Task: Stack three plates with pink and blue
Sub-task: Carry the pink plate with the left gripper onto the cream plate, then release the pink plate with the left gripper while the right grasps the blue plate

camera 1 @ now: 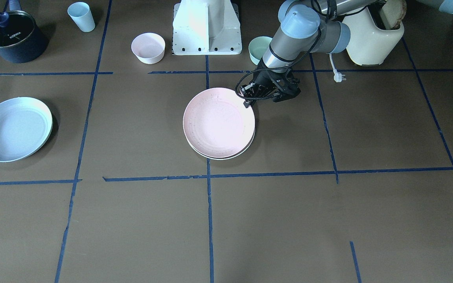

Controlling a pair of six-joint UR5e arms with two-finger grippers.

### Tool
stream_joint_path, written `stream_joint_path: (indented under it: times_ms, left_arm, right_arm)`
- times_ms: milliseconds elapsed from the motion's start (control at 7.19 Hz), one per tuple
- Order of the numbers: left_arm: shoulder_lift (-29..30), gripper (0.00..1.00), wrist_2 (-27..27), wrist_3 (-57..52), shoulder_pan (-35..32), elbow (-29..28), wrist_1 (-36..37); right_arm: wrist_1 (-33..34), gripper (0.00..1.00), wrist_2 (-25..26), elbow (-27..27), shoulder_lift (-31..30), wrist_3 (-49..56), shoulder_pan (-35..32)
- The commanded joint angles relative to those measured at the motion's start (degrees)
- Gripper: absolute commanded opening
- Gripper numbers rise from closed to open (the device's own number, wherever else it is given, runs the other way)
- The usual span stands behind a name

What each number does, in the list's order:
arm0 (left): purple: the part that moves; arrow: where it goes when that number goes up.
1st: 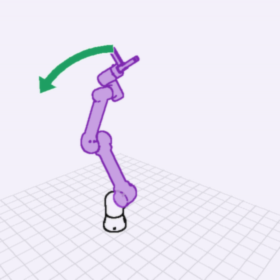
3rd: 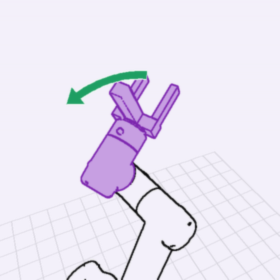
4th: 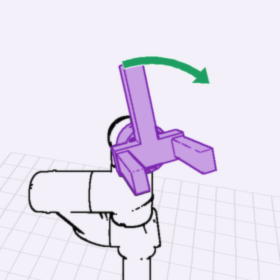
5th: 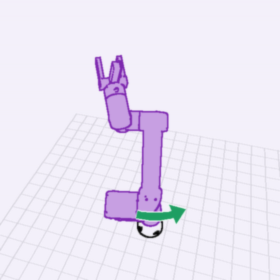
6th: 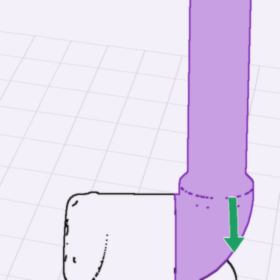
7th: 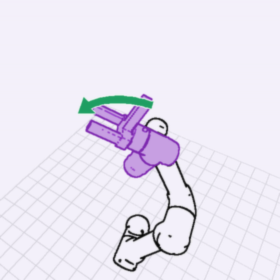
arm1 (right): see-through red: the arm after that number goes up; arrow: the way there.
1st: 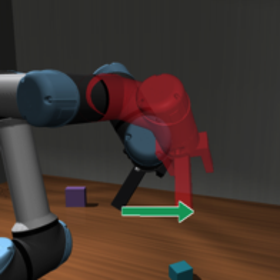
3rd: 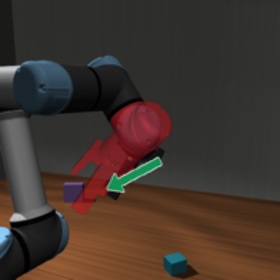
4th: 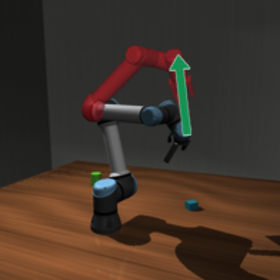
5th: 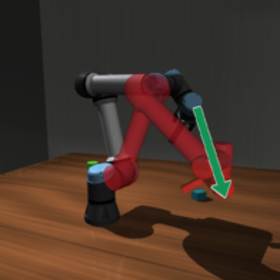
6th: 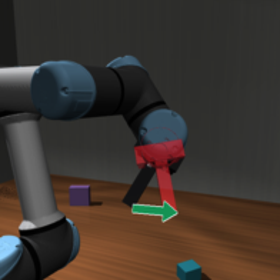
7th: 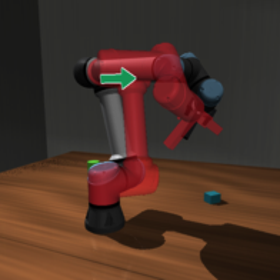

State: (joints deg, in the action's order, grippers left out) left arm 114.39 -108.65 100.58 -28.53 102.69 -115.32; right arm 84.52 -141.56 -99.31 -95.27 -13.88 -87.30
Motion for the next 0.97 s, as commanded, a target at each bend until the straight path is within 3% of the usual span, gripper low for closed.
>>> stream_joint_path:
  times_ms: [0,278,556,695,834]
  left_arm:
    - [-0.48,1.0,-0.15,-0.03,-0.47,2.59,0.71]
    - [-0.48,1.0,-4.17,-0.73,-3.7,8.89,10.77]
    - [-0.74,1.0,-7.35,-2.57,-6.88,11.82,15.2]
    - [-0.83,1.0,-7.45,-2.58,-7.32,12.96,16.43]
    - [-0.83,1.0,-7.45,-2.58,-7.42,14.1,17.66]
  right_arm:
    - [-6.15,1.0,0.75,0.61,-0.78,-5.93,3.78]
    - [-22.91,1.0,6.44,3.49,-4.02,-20.61,11.33]
    - [-38.04,1.0,9.26,12.96,-4.04,-27.22,16.43]
    - [-43.94,1.0,10.15,15.96,-4.04,-31.17,18.46]
    - [-45.66,1.0,10.07,16.26,-4.04,-33.03,19.26]
